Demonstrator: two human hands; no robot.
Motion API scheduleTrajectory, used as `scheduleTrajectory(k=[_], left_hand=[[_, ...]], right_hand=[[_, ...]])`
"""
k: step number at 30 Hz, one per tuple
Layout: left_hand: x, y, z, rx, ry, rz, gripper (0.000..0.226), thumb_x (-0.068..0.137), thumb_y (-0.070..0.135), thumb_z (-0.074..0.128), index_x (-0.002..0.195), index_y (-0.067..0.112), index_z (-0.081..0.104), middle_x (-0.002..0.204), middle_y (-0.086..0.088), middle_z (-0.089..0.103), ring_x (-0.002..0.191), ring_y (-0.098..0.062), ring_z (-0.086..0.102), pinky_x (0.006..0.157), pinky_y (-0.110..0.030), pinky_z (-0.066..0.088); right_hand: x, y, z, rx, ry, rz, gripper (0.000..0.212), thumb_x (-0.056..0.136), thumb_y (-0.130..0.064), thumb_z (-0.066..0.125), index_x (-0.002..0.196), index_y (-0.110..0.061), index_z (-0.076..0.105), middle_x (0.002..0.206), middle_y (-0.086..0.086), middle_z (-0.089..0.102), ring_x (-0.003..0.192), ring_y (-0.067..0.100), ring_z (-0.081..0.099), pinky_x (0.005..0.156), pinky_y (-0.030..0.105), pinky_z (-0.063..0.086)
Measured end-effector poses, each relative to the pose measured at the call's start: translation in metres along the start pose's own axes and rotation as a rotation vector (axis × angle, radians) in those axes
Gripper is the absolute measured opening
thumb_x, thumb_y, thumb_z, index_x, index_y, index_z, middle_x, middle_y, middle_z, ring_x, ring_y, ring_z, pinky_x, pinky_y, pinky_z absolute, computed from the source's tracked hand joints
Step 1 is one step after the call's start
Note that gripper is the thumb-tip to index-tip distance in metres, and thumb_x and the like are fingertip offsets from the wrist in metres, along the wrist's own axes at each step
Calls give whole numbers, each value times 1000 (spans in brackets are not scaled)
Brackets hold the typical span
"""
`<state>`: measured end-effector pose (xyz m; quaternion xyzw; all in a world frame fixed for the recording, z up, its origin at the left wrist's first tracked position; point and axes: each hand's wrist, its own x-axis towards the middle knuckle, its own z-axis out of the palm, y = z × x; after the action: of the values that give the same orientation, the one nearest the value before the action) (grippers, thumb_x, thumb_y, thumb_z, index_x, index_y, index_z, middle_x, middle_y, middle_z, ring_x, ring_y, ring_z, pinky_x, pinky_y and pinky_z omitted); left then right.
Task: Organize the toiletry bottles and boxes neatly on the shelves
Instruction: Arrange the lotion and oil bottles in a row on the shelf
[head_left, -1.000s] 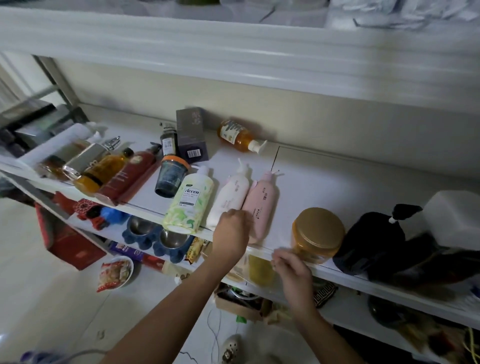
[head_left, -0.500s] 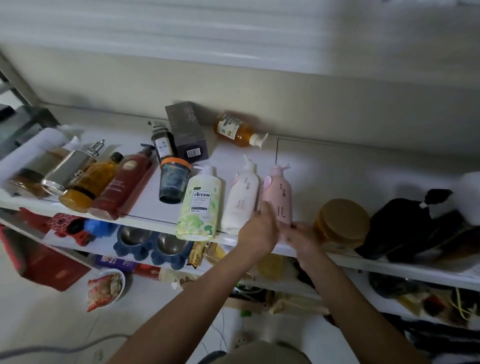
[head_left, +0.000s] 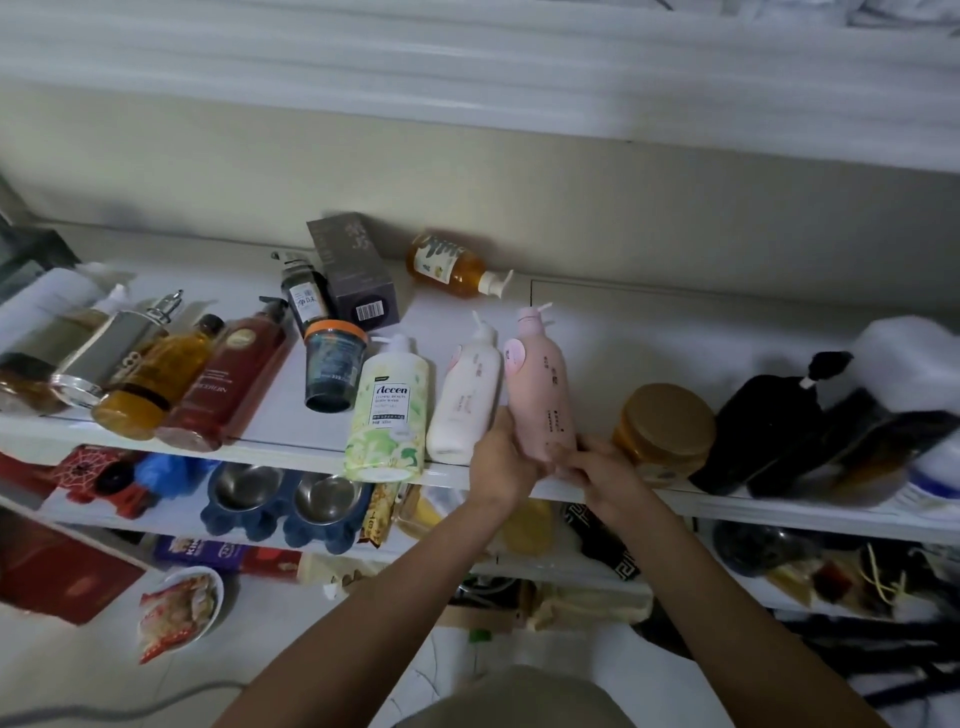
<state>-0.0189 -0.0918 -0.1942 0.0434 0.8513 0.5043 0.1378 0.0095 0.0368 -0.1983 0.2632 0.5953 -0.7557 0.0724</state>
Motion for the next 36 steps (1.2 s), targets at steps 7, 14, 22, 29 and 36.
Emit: scheduleTrajectory(k=[7, 14, 22, 29, 36], left_hand=[[5, -11, 7, -72, -57, 111, 101, 57, 26, 88, 141, 15, 32, 128, -4, 47, 114, -22, 52, 91, -36, 52], [0, -9, 7, 14, -17, 225, 82, 55, 31, 85, 122, 11, 44, 115, -4, 53, 104, -22, 53, 82, -44, 54], [7, -17, 14, 90, 42, 276, 75, 58, 27, 87, 120, 12, 48, 113, -2, 58, 100, -21, 57, 78, -41, 54], [12, -17, 24, 232, 73, 310, 60, 62, 20, 85, 110, 7, 52, 106, -7, 55, 92, -23, 56, 67, -28, 44], [17, -19, 25, 210, 14, 333, 55, 66, 24, 84, 109, 7, 54, 104, -8, 58, 92, -24, 57, 67, -27, 43]], right_hand=[[-12, 17, -12, 57, -43, -165, 47, 81, -1, 64, 126, -11, 56, 115, 6, 68, 108, 19, 62, 87, 30, 53], [-15, 27, -14, -4, -14, -274, 54, 81, -3, 68, 131, -18, 53, 119, 5, 65, 112, 17, 60, 92, 36, 52], [-18, 39, -8, -48, 204, -414, 50, 79, 4, 67, 127, -8, 56, 114, 6, 67, 104, 11, 63, 81, 21, 55], [-19, 44, -9, -360, 377, -531, 47, 78, -5, 72, 124, -8, 60, 106, 6, 70, 91, -1, 62, 76, 5, 47], [-22, 46, -2, -412, 507, -544, 44, 79, -6, 71, 122, -9, 61, 108, 1, 68, 94, 4, 59, 85, 17, 45]])
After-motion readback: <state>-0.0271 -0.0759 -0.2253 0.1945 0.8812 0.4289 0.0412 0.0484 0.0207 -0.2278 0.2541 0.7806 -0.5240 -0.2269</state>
